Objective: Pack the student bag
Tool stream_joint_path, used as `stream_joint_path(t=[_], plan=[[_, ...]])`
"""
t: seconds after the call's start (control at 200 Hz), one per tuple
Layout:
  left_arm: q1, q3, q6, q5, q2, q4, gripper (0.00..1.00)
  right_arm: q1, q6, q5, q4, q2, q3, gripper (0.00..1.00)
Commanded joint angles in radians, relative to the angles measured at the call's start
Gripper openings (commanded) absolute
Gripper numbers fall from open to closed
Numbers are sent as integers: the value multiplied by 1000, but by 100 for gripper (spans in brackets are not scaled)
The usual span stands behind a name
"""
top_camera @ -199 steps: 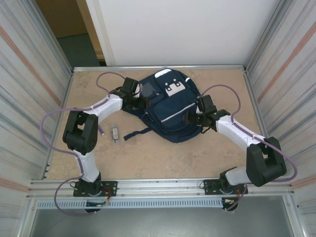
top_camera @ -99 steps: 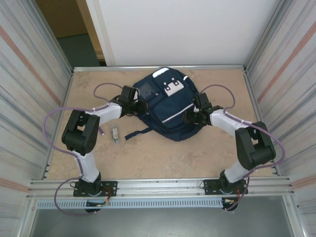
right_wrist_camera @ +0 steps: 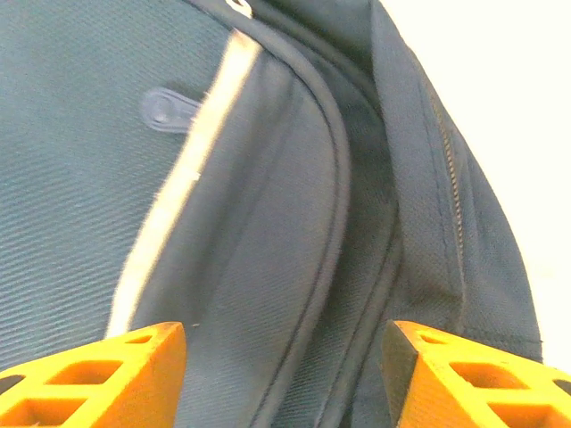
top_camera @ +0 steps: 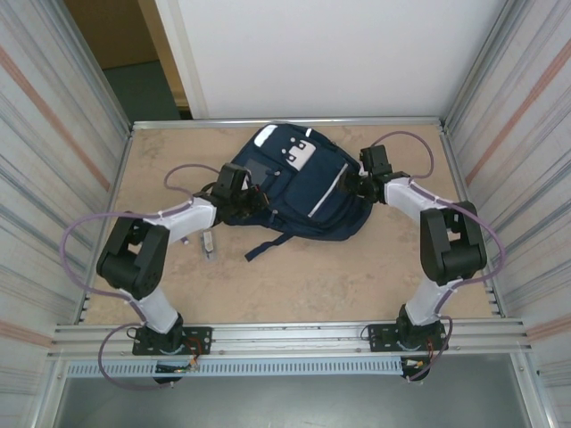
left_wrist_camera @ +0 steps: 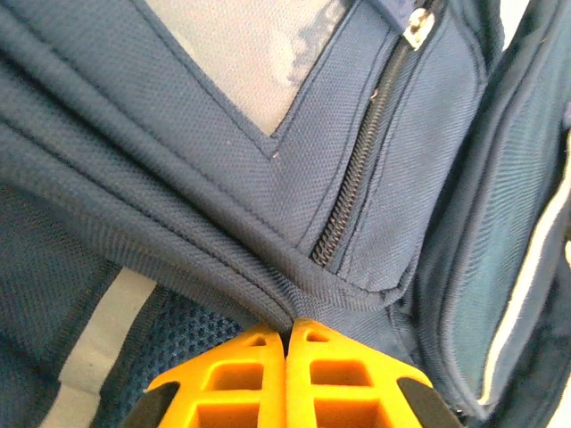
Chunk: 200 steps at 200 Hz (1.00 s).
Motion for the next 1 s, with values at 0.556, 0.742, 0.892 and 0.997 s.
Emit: stream_joint_path(t=[0.556, 0.742, 0.892, 0.997], plan=[[-49, 9, -237, 79, -166, -65, 0, 637, -351, 10, 32, -251, -122, 51], [-55, 1, -258, 71, -183, -76, 0, 717, -919, 138, 271, -306, -274, 58], [-60, 9, -276, 91, -179, -87, 0, 702, -1198, 222, 353, -260, -303, 60], [-74, 14, -273, 85, -169, -83, 0, 680, -1345, 258, 543, -213, -359, 59]])
